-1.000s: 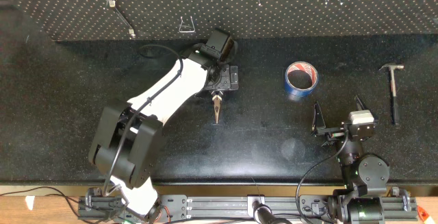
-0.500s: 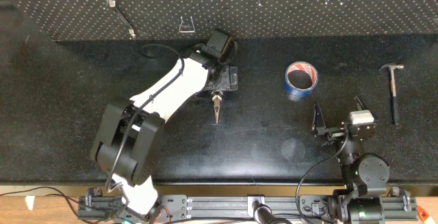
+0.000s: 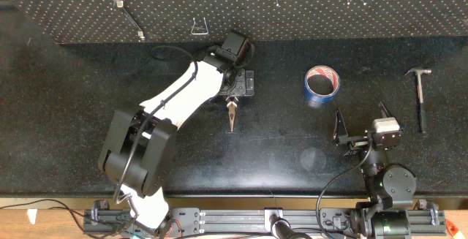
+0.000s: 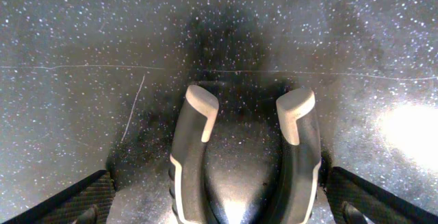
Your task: Place Tools Onto Pegboard
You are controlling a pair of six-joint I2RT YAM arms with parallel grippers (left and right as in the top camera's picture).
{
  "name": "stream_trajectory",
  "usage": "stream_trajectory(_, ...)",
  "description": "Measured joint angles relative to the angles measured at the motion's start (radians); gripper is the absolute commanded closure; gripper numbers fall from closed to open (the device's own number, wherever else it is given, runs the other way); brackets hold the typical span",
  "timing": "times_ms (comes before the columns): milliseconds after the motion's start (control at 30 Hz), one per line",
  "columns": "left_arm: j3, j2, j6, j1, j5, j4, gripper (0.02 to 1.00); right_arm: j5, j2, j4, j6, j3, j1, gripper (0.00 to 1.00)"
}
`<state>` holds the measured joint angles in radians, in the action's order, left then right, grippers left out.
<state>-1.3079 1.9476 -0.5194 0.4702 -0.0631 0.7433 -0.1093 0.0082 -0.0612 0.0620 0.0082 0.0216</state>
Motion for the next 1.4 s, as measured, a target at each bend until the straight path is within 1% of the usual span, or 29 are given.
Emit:
stream_trajectory(33, 0.000, 0.000, 0.000, 0.001, 0.000, 0.000, 0.045, 0.000, 0.000, 0.000, 0.000, 0.000, 0.000, 0.025)
stream_trajectory(67, 0.000, 0.000, 0.000, 0.001, -0.001, 0.000, 0.084, 0.000, 0.000, 0.000, 0.000, 0.000, 0.000, 0.025)
stream_trajectory(100, 0.000, 0.000, 0.001, 0.001, -0.001, 0.000, 0.152, 0.000, 0.000, 0.000, 0.000, 0.000, 0.000, 0.025)
stream_trajectory(133, 0.000, 0.000, 0.000, 0.001, -0.004, 0.000, 0.185, 0.000, 0.000, 0.000, 0.000, 0.000, 0.000, 0.025)
stream_trajectory(233, 0.000, 0.002, 0.007, 0.001, -0.008, -0.006, 0.218, 0.000, 0.000, 0.000, 0.000, 0.000, 0.000, 0.025)
stream_trajectory(367, 0.000, 0.002, 0.004, 0.001, -0.007, -0.021, 0.299, 0.000, 0.000, 0.000, 0.000, 0.000, 0.000, 0.025)
stream_trajectory(467, 0.000, 0.003, -0.001, 0.001, -0.002, -0.042, 0.310, 0.000, 0.000, 0.000, 0.000, 0.000, 0.000, 0.025)
stream_trajectory(533, -0.002, 0.003, -0.016, 0.001, 0.005, -0.048, 0.334, 0.000, 0.000, 0.000, 0.000, 0.000, 0.000, 0.027)
stream_trajectory(633, -0.002, 0.004, -0.043, 0.001, 0.010, -0.050, 0.325, 0.000, 0.000, 0.000, 0.000, 0.000, 0.000, 0.025)
stream_trajectory(667, -0.003, 0.004, -0.048, 0.001, 0.013, -0.049, 0.297, 0.000, 0.000, 0.000, 0.000, 0.000, 0.000, 0.025)
stream_trajectory(700, -0.004, 0.004, -0.054, 0.001, 0.016, -0.049, 0.292, 0.000, 0.000, 0.000, 0.000, 0.000, 0.000, 0.025)
stream_trajectory(867, -0.009, 0.006, -0.058, 0.002, 0.023, -0.029, 0.308, 0.000, 0.000, 0.000, 0.000, 0.000, 0.000, 0.025)
stream_trajectory(1000, -0.016, 0.011, -0.061, 0.003, 0.023, -0.011, 0.380, 0.000, 0.000, 0.000, 0.000, 0.000, 0.000, 0.025)
stream_trajectory(1133, -0.019, 0.012, -0.063, 0.004, 0.023, 0.019, 0.522, 0.000, 0.000, 0.000, 0.000, 0.000, 0.000, 0.025)
stream_trajectory(1200, -0.024, 0.016, -0.065, 0.004, 0.022, 0.025, 0.544, 0.000, 0.000, 0.000, 0.000, 0.000, 0.000, 0.025)
stream_trajectory(1333, -0.025, 0.016, -0.065, 0.004, 0.022, 0.026, 0.549, 0.000, 0.000, 0.000, 0.000, 0.000, 0.000, 0.025)
stream_trajectory(1400, -0.025, 0.016, -0.065, 0.004, 0.022, 0.026, 0.597, 0.000, 0.000, 0.000, 0.000, 0.000, 0.000, 0.025)
